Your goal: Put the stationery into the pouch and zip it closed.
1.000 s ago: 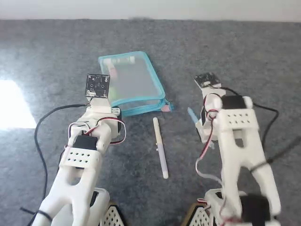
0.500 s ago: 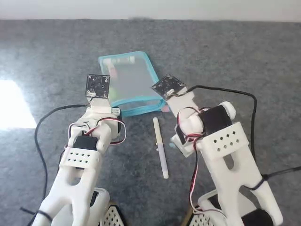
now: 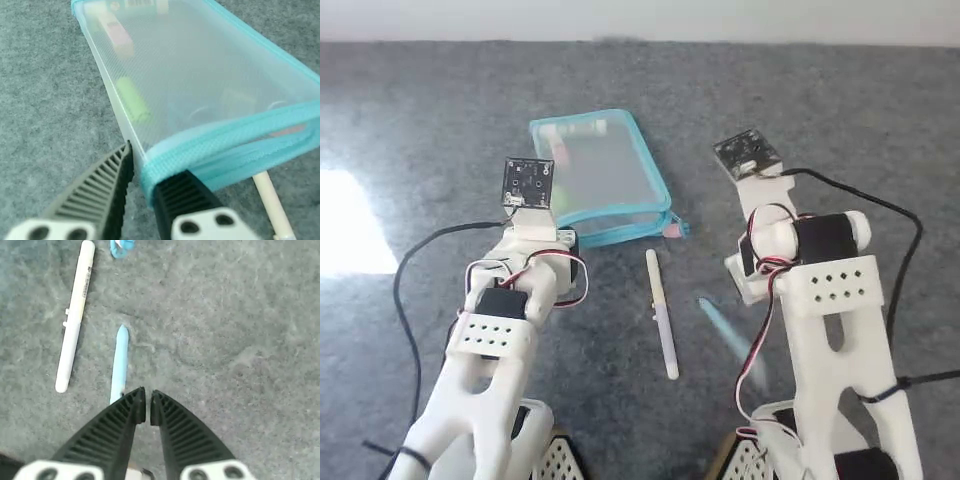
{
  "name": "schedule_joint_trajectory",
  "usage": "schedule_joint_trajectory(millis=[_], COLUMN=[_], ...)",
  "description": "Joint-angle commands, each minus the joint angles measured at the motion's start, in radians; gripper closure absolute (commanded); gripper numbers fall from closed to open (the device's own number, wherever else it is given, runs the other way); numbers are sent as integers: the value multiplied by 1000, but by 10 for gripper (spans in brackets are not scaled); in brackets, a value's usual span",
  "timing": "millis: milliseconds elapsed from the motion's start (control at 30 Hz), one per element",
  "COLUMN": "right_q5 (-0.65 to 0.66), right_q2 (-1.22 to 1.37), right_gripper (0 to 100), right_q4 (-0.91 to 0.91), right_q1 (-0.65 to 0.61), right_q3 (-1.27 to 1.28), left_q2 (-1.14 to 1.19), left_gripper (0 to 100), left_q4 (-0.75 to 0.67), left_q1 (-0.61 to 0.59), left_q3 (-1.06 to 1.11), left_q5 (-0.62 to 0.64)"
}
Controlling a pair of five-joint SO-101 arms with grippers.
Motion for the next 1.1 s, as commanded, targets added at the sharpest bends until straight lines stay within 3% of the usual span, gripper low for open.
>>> schedule_joint_trajectory(millis=[0,100,300,533,633,800,1067], right_q5=[219,377,341,328,227,91,78], right_q2=[-4,25,50,58,58,58,59], right_gripper=[988,951,799,800,800,801,816], right_q4=[36,4,-10,-286,-384,-479,-613], right_q1=[19,41,-36,-131,-133,-137,-137], right_q3=[91,204,364,566,603,654,787], left_q2=[-2,0,0,-2,-2,-2,-3], left_gripper=[988,988,988,988,988,988,988], left_q4=[-17,-17,-17,-17,-17,-17,-17], left_q1=[5,11,8,6,5,5,5], left_q3=[-4,-4,-5,-4,-4,-4,-4], left_q5=[-3,-3,-3,-3,-3,-3,-3])
